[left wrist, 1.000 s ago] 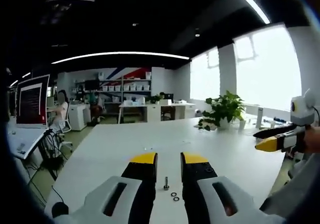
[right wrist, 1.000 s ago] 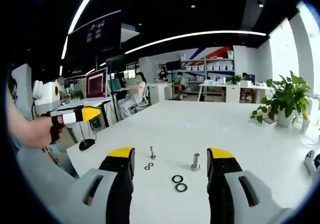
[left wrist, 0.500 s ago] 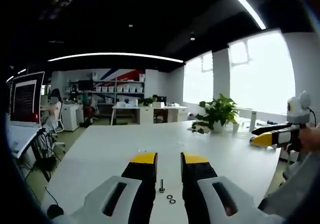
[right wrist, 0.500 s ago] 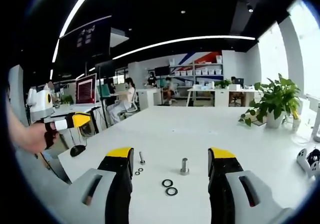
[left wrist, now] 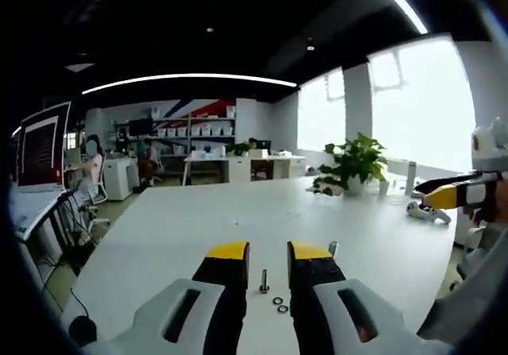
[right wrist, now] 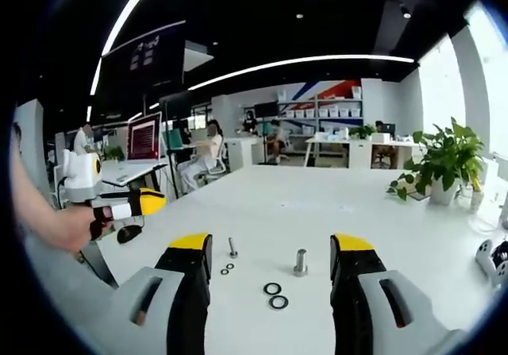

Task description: Place the washer onto the threaded stud by aligning its center hole with the stud, sliding it down to the base, and recovering from edge contact or off-axis alignment until the washer reaches the visible bottom stop.

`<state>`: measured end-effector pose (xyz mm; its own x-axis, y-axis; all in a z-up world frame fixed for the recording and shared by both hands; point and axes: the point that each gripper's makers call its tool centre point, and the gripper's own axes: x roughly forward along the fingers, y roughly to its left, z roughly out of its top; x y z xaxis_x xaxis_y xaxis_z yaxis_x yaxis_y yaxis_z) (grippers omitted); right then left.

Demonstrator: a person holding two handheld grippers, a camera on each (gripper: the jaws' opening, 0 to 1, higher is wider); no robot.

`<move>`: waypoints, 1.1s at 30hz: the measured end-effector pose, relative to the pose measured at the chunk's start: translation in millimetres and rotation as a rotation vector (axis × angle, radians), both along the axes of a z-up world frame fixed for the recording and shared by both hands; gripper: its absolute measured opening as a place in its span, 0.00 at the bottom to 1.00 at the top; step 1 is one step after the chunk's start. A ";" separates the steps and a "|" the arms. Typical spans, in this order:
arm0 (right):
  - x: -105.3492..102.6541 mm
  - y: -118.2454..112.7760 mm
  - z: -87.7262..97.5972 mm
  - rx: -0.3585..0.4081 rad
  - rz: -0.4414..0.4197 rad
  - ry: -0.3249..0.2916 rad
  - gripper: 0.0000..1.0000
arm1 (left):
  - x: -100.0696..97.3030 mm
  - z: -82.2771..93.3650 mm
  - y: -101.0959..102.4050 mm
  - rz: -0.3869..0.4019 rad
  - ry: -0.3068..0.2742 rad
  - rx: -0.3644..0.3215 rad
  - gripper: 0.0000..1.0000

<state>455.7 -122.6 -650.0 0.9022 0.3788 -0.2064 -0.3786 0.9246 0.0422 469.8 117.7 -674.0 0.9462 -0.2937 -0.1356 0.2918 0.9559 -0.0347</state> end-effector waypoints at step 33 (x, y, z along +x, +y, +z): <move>5.4 -16.1 1.9 0.053 -0.053 -0.003 0.62 | 26.3 -109.1 -27.4 -0.040 0.181 0.115 0.17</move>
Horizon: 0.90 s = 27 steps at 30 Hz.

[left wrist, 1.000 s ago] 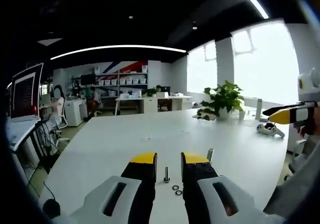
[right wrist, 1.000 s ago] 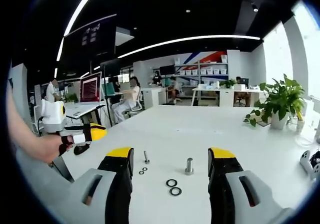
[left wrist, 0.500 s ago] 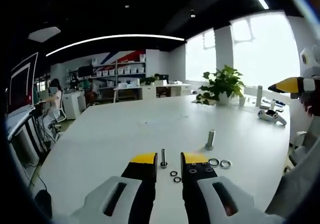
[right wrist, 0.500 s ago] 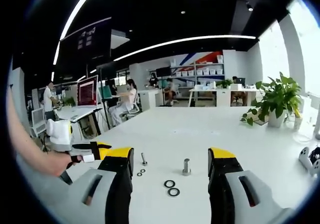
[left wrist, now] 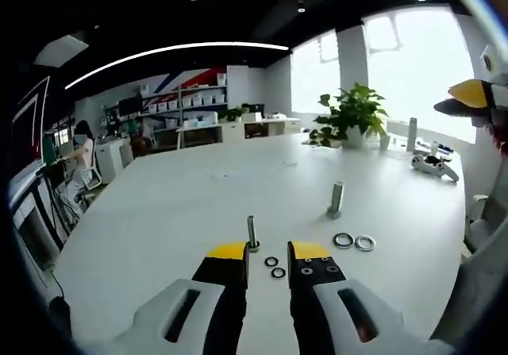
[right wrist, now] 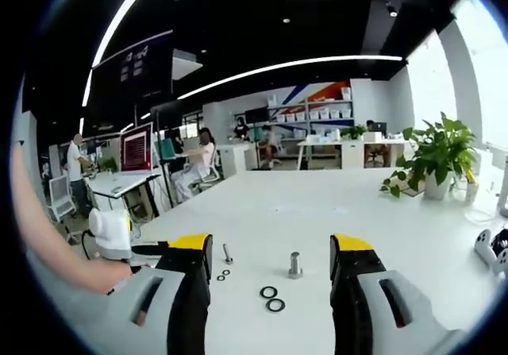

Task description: Place the washer onto the threaded stud by aligning its center hole with the stud, sliding it down to the base, and recovering from edge contact or off-axis alignment until the washer reaches the visible bottom stop.

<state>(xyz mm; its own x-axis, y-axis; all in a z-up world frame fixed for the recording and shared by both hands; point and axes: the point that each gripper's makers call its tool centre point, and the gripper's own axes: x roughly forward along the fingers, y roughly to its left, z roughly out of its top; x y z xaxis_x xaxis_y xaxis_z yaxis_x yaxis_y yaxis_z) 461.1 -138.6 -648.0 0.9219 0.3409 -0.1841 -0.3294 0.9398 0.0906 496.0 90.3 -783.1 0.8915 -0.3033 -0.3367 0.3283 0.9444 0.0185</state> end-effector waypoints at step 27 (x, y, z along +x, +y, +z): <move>0.9 -1.7 1.1 -0.028 -0.012 -0.007 0.64 | -1.4 -40.1 -19.5 -0.009 0.115 -0.003 0.19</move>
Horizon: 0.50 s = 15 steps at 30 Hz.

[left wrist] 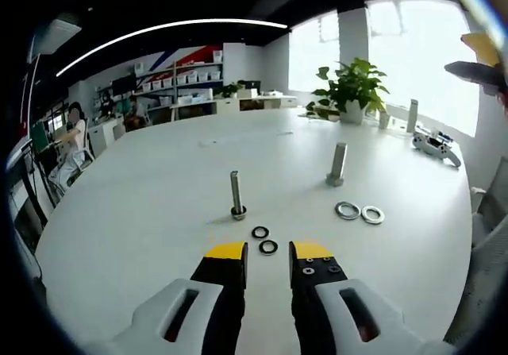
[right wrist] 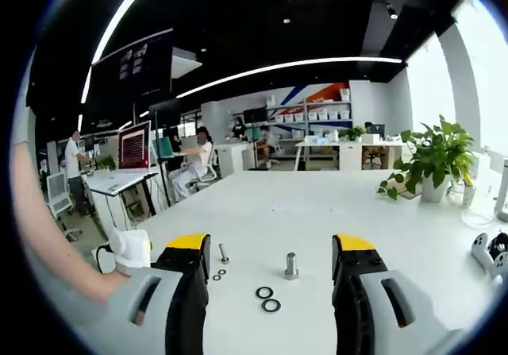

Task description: Place the washer onto the threaded stud by aligning its center hole with the stud, sliding it down to the base, and recovering from edge contact or off-axis alignment until the washer reaches the visible bottom stop.

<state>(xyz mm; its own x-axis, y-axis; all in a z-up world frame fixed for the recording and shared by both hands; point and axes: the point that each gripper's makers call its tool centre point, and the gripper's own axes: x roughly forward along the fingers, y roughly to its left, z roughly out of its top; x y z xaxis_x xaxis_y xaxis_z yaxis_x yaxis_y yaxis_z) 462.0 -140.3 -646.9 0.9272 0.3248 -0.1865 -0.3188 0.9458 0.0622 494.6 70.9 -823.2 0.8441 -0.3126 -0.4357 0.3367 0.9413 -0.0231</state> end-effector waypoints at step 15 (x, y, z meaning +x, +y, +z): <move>-1.0 -2.9 -1.3 -0.001 -0.011 0.007 0.63 | -6.0 -22.9 -3.1 0.000 0.057 0.044 0.17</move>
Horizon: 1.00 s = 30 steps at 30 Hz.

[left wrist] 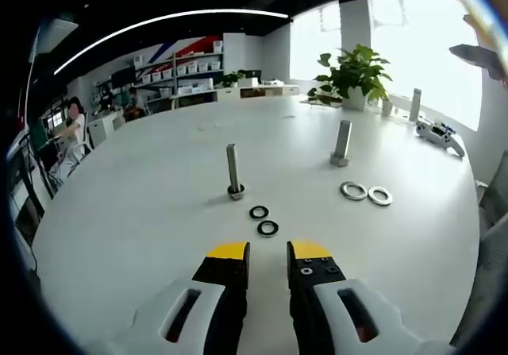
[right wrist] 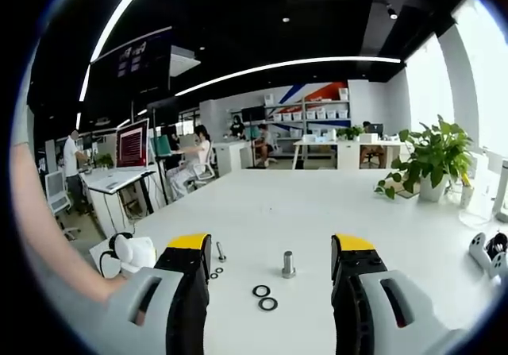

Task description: Place the washer onto the threaded stud by aligning its center hole with the stud, sliding it down to the base, and recovering from edge contact or off-axis alignment until the washer reaches the visible bottom stop.

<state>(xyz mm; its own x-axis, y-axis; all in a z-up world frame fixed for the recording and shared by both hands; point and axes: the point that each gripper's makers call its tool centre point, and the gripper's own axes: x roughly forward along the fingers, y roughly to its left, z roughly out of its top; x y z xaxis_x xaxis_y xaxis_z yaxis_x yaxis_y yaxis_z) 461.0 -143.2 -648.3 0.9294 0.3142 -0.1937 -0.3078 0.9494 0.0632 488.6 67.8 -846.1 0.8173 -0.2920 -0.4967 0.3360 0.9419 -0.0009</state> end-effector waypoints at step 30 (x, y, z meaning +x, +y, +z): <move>2.2 -5.5 -0.8 0.010 -0.009 0.001 0.62 | 26.9 -2.7 -2.9 -0.016 -0.047 -0.014 0.13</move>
